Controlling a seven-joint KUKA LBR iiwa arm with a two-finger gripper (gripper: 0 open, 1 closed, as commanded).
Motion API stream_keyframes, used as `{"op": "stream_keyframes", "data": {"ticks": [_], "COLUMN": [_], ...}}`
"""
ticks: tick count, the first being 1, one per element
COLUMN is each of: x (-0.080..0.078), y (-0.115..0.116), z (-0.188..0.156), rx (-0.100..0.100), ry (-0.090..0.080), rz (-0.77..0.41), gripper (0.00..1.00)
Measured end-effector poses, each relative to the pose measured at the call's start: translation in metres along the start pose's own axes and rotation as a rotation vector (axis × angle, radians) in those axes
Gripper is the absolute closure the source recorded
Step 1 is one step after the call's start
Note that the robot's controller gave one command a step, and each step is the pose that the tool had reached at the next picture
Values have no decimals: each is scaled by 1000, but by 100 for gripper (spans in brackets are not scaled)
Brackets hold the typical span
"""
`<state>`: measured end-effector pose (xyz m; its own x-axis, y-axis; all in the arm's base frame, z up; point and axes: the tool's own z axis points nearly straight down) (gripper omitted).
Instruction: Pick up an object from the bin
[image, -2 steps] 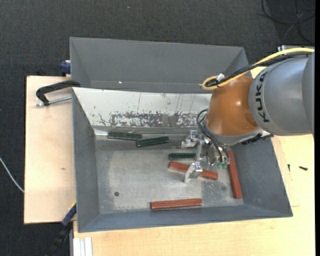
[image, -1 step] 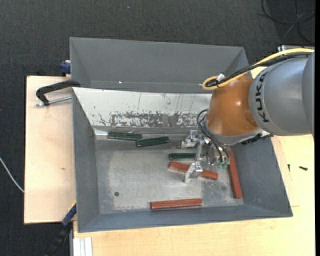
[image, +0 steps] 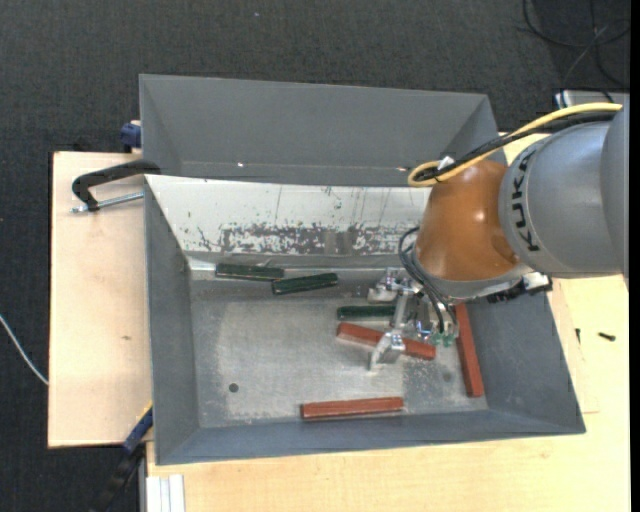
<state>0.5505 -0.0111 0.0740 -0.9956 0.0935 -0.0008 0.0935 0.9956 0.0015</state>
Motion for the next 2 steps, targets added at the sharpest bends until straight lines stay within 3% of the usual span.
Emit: {"op": "stream_keyframes", "data": {"ticks": [1,2], "x": [-4,-4], "y": [5,5], "z": [-3,-3], "rx": [1,1], "ry": [4,4], "rz": [-148,-148], "gripper": [100,100]}}
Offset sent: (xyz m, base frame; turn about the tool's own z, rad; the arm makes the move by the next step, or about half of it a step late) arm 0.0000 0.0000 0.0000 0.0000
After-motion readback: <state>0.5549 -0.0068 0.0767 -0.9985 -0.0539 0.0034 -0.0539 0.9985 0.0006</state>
